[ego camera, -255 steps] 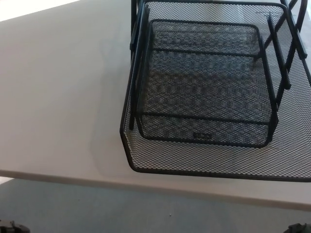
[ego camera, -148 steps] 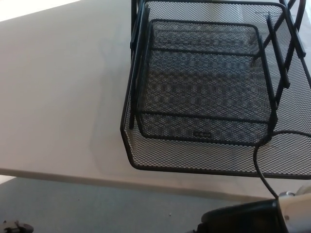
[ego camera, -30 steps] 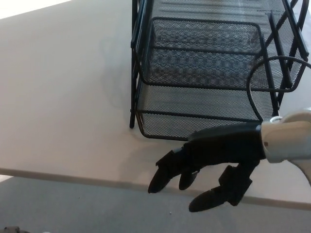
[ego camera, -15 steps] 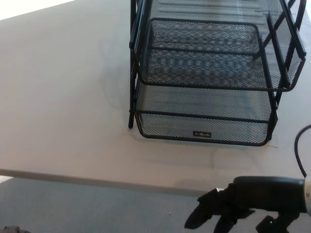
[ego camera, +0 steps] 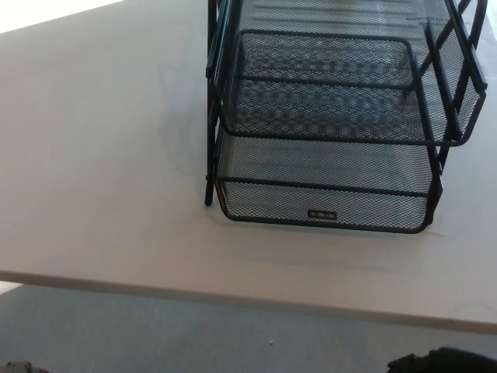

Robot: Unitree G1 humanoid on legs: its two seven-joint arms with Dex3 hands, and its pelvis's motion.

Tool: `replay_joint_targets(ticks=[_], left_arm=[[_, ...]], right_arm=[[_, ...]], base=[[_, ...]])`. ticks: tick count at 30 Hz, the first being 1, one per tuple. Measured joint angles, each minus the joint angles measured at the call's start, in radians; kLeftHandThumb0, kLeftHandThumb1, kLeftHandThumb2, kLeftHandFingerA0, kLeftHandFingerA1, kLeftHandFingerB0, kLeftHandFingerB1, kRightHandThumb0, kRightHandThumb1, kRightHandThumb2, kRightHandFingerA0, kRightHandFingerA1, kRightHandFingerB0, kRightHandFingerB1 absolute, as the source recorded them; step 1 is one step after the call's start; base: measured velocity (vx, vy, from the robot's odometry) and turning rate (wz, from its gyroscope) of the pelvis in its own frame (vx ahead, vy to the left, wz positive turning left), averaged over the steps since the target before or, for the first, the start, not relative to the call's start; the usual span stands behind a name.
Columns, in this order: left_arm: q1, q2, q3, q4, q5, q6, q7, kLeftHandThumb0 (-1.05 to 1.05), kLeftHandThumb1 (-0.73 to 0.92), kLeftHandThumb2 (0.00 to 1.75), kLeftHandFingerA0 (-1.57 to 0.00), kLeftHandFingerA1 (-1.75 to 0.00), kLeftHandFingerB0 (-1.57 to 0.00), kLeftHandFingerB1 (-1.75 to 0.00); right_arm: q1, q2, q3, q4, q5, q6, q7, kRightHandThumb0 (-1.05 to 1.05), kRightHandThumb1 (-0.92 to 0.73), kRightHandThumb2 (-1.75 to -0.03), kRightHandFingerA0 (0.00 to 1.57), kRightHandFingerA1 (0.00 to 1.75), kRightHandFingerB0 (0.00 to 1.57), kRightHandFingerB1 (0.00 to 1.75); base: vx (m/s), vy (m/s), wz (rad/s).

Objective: A balck drawer is kept on the middle of the table and the robot uses its right hand to push it back away from the robot

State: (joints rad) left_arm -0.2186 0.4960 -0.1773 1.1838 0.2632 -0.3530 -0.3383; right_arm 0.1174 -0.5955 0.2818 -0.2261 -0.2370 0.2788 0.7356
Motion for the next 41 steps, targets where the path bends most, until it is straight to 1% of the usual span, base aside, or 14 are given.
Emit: replay_joint_targets(ticks=[7, 8, 10, 11, 25, 26, 27, 28, 29, 30, 34, 35, 40, 41], left_arm=[[-0.001, 0.0, 0.0, 0.001, 0.0, 0.0, 0.0, -0.57, 0.58, 0.93, -0.35, -0.52, -0.21, -0.44], [-0.001, 0.0, 0.0, 0.001, 0.0, 0.0, 0.0, -0.56, 0.58, 0.94, -0.35, -0.52, -0.2, -0.44], [-0.001, 0.0, 0.0, 0.001, 0.0, 0.0, 0.0, -0.53, 0.57, 0.95, -0.36, -0.54, -0.2, -0.45], [-0.001, 0.0, 0.0, 0.001, 0.0, 0.0, 0.0, -0.54, 0.57, 0.94, -0.36, -0.53, -0.2, -0.45], [-0.001, 0.0, 0.0, 0.001, 0.0, 0.0, 0.0, -0.54, 0.58, 0.94, -0.35, -0.53, -0.2, -0.45], [-0.001, 0.0, 0.0, 0.001, 0.0, 0.0, 0.0, -0.59, 0.71, 0.64, -0.41, -0.36, -0.33, -0.32], [-0.001, 0.0, 0.0, 0.001, 0.0, 0.0, 0.0, -0.59, 0.71, 0.64, -0.41, -0.36, -0.33, -0.32], [-0.001, 0.0, 0.0, 0.001, 0.001, 0.0, 0.0, -0.53, 0.57, 0.94, -0.36, -0.53, -0.2, -0.45], [-0.001, 0.0, 0.0, 0.001, 0.001, 0.0, 0.0, -0.53, 0.57, 0.94, -0.36, -0.53, -0.2, -0.45], [-0.002, 0.0, 0.0, 0.001, 0.0, 0.0, 0.0, -0.56, 0.69, 0.63, -0.42, -0.36, -0.34, -0.33], [-0.002, 0.0, 0.0, 0.001, 0.001, 0.0, 0.0, -0.59, 0.71, 0.63, -0.4, -0.35, -0.33, -0.32], [-0.002, 0.0, 0.0, 0.001, 0.001, 0.0, 0.0, -0.54, 0.57, 0.93, -0.35, -0.53, -0.21, -0.44], [-0.002, 0.005, 0.0, 0.002, 0.001, 0.0, -0.001, -0.57, 0.59, 0.93, -0.35, -0.52, -0.22, -0.44], [-0.002, 0.006, 0.0, 0.002, 0.001, 0.0, 0.0, -0.58, 0.71, 0.63, -0.4, -0.35, -0.32, -0.32]], right_arm=[[0.007, -0.001, -0.005, 0.136, -0.079, -0.007, -0.112, -0.56, -0.7, -0.65, 0.53, 0.44, 0.37, 0.36], [0.007, -0.001, -0.004, 0.143, -0.084, -0.007, -0.119, -0.57, -0.61, -0.91, 0.5, 0.56, 0.34, 0.48], [0.002, 0.001, 0.005, 0.176, -0.11, -0.007, -0.15, -0.57, -0.61, -0.91, 0.53, 0.57, 0.36, 0.49], [-0.002, 0.002, 0.016, 0.198, -0.127, -0.007, -0.171, -0.54, -0.75, -0.63, 0.65, 0.45, 0.44, 0.36], [-0.084, 0.055, 0.146, 0.529, -0.282, 0.01, -0.375, -0.52, -0.76, -0.63, 0.77, 0.58, 0.59, 0.39], [-0.095, 0.06, 0.149, 0.561, -0.287, 0.011, -0.385, -0.54, -0.76, -0.64, 0.72, 0.48, 0.56, 0.38], [-0.109, 0.067, 0.153, 0.6, -0.292, 0.011, -0.397, -0.54, -0.76, -0.64, 0.72, 0.48, 0.56, 0.38], [-0.123, 0.073, 0.157, 0.637, -0.297, 0.012, -0.408, -0.57, -0.6, -0.95, 0.61, 0.61, 0.46, 0.53], [-0.136, 0.079, 0.161, 0.673, -0.302, 0.012, -0.417, -0.57, -0.6, -0.95, 0.61, 0.61, 0.46, 0.53], [-0.145, 0.083, 0.164, 0.697, -0.304, 0.012, -0.424, -0.55, -0.74, -0.64, 0.64, 0.42, 0.5, 0.36], [-0.204, 0.114, 0.183, 0.844, -0.316, 0.012, -0.461, -0.55, -0.75, -0.63, 0.58, 0.39, 0.46, 0.35], [-0.216, 0.12, 0.187, 0.874, -0.319, 0.011, -0.468, -0.55, -0.74, -0.64, 0.61, 0.43, 0.46, 0.36], [-0.265, 0.144, 0.2, 0.99, -0.33, 0.004, -0.509, -0.57, -0.74, -0.63, 0.59, 0.41, 0.47, 0.35], [-0.272, 0.147, 0.203, 1.006, -0.332, 0.002, -0.517, -0.56, -0.75, -0.63, 0.55, 0.41, 0.39, 0.33]], base=[[0.0, 0.0, 0.0], [0.0, 0.0, 0.0], [0.0, 0.0, 0.0], [0.0, 0.0, 0.0], [0.0, 0.0, 0.0], [0.0, 0.0, 0.0], [0.0, 0.0, 0.0], [0.0, 0.0, 0.0], [0.0, 0.0, 0.0], [0.0, 0.0, 0.0], [0.0, 0.0, 0.0], [0.0, 0.0, 0.0], [0.0, 0.0, 0.0], [0.0, 0.0, 0.0]])
